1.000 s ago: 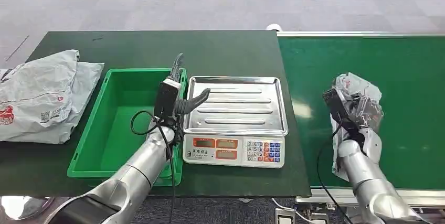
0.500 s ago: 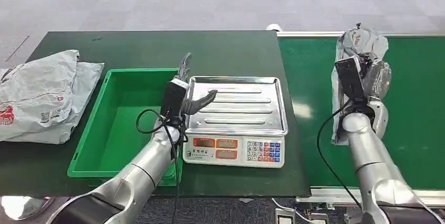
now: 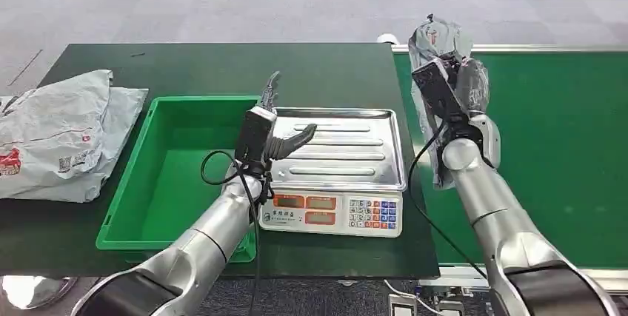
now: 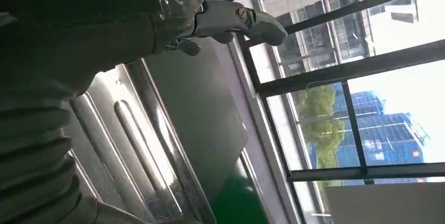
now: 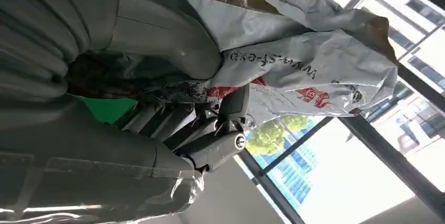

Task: Moved the parcel from conveyor to table for the left to box.

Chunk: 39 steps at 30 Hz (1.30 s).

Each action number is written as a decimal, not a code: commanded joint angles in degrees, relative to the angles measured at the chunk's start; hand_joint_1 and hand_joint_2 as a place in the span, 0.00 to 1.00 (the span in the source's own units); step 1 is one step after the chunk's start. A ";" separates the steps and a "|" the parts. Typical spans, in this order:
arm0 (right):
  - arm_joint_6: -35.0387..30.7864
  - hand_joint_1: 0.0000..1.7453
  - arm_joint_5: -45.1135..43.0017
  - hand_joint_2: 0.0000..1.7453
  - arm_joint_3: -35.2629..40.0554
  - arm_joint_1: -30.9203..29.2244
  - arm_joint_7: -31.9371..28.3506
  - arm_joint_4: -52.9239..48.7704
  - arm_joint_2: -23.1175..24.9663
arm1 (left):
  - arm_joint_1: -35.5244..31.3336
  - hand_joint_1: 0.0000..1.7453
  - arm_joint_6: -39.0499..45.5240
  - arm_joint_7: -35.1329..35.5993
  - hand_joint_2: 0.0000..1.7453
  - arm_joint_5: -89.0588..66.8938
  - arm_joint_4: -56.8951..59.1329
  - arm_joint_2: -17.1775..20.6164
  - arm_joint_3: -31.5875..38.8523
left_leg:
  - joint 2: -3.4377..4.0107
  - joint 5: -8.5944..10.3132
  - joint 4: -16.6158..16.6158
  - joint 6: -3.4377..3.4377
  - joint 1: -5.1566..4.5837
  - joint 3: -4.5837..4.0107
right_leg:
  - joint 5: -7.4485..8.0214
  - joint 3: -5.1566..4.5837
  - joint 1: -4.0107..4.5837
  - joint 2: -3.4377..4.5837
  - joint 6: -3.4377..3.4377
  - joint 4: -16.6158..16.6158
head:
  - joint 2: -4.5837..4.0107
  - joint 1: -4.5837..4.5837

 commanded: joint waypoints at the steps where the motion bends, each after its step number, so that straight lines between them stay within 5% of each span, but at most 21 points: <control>1: 3.24 1.00 -0.40 1.00 7.13 -7.24 1.10 7.98 4.63 | -2.70 0.00 0.18 -0.10 1.00 0.62 3.38 1.28 -0.66 | 0.49 -0.15 -0.06 0.00 -0.02 0.36 | -0.01 0.24 0.01 0.37 -0.06 -0.10 | 0.00 0.00; 10: 17.05 1.00 -5.31 1.00 12.65 -14.75 2.85 18.18 13.66 | -2.24 0.00 0.90 -0.55 1.00 1.70 2.00 1.93 -1.69 | 0.53 -0.07 -0.01 -0.06 0.00 0.16 | 0.02 -0.06 0.02 0.46 -0.08 0.07 | 0.00 0.00; 21: 32.95 1.00 -9.76 1.00 16.37 -12.84 5.57 24.26 17.83 | -2.15 0.00 1.94 -0.55 1.00 1.84 1.32 1.75 -3.09 | 0.31 -0.05 -0.05 -0.07 0.08 0.23 | -0.01 0.12 0.09 0.26 -0.06 -0.03 | 0.00 0.00; 22: 34.09 0.77 -9.98 1.00 16.96 -13.13 5.83 24.83 18.04 | -2.12 0.00 1.89 -0.55 1.00 2.00 1.21 1.80 -3.18 | 0.32 -0.04 -0.04 -0.07 0.04 0.19 | -0.01 0.08 0.05 0.28 -0.05 0.00 | 0.00 0.00; 23: 35.70 0.00 -10.50 1.00 17.53 -13.46 6.39 25.50 18.44 | -1.94 0.00 2.33 -0.55 1.00 2.14 0.77 1.88 -3.23 | 0.42 -0.07 -0.06 -0.08 0.07 0.27 | 0.00 0.15 0.08 0.36 -0.07 -0.05 | 0.00 0.00; 31: 34.36 0.00 -12.09 1.00 18.70 -11.81 3.30 25.20 18.10 | -0.44 0.00 5.32 -0.55 1.00 2.58 -2.33 3.23 -3.48 | 0.39 -0.07 -0.17 -0.08 0.07 0.46 | -0.04 0.34 0.10 0.28 -0.11 -0.13 | 0.00 0.00; 39: 22.94 0.00 -12.88 1.00 18.76 -8.22 -1.37 21.72 15.74 | 0.04 0.00 8.17 -0.55 1.00 3.03 -3.49 4.28 -4.36 | 0.24 -0.03 -0.15 -0.06 0.08 0.37 | -0.02 0.30 0.10 0.16 -0.06 -0.17 | 0.00 0.00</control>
